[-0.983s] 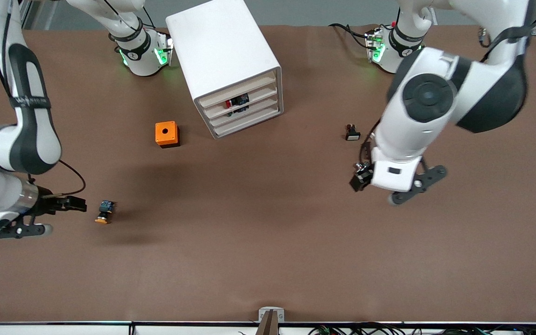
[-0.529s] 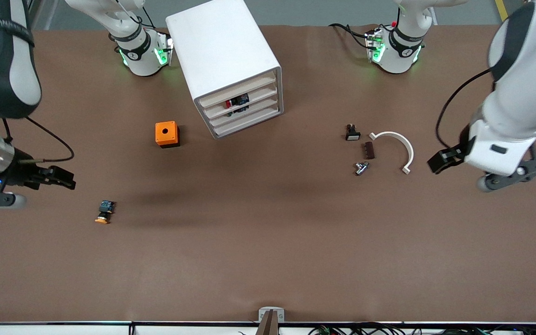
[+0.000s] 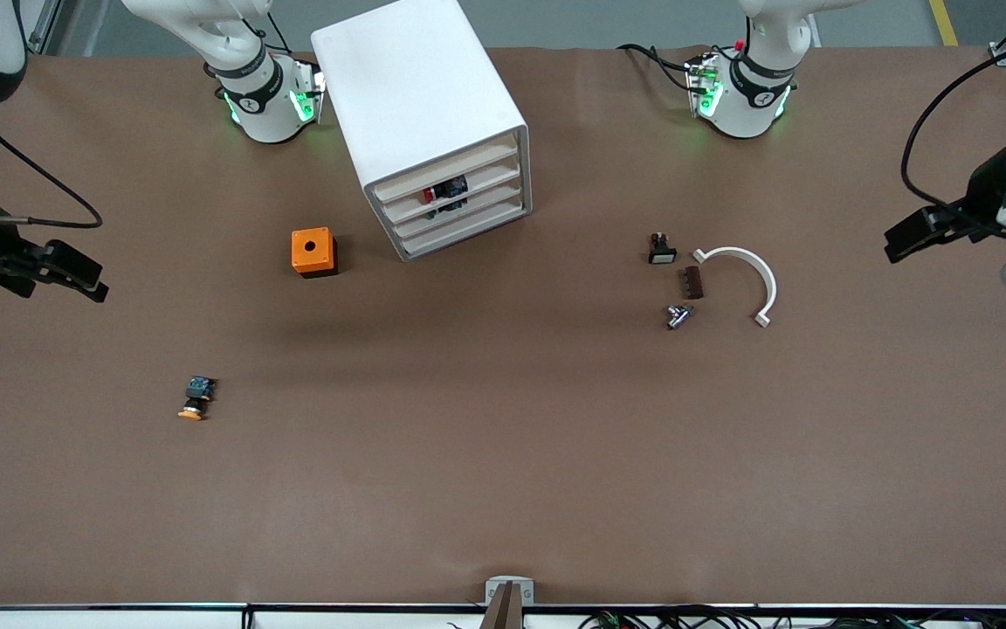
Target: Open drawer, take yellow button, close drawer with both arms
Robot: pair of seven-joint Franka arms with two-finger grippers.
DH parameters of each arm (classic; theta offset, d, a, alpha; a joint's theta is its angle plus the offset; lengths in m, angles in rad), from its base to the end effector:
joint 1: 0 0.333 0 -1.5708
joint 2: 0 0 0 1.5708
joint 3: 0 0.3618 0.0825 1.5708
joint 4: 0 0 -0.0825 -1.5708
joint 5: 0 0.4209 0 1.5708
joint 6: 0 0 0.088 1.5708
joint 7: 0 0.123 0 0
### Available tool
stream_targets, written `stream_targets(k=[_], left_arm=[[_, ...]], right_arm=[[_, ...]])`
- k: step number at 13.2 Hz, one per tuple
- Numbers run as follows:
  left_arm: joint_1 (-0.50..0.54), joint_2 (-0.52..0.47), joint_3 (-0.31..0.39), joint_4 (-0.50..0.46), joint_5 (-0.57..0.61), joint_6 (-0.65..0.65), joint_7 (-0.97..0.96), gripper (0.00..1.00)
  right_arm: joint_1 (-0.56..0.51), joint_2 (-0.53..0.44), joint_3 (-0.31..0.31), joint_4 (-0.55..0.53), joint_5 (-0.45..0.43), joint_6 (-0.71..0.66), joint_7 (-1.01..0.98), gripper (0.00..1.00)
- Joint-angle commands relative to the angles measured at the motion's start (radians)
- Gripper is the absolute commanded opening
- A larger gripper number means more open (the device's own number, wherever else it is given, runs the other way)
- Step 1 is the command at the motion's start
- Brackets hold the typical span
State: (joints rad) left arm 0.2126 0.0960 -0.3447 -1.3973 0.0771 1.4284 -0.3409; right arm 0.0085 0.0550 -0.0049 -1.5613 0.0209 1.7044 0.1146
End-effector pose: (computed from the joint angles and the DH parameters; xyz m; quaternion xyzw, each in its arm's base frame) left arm 0.6056 -0.0579 0.6749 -0.9934 -0.1087 0.0237 0.0284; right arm 0.6250 0.0046 0.6382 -0.9974 0.0563 -0.0433 0.0129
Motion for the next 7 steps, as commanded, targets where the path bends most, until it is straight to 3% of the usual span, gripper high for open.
stream_targets(k=[1,7], left_arm=[[0.025,-0.133,-0.011,-0.156,-0.028,0.03,0.019,1.0],[0.044,-0.14,-0.005,-0.155,-0.028,0.017,0.091,1.0]], right_arm=[[0.002,-0.07,0.003,-0.057,0.007,-0.029,0.078,1.0],[-0.002,-0.106,0.013,-0.098,0.005,-0.029,0.088,1.0]])
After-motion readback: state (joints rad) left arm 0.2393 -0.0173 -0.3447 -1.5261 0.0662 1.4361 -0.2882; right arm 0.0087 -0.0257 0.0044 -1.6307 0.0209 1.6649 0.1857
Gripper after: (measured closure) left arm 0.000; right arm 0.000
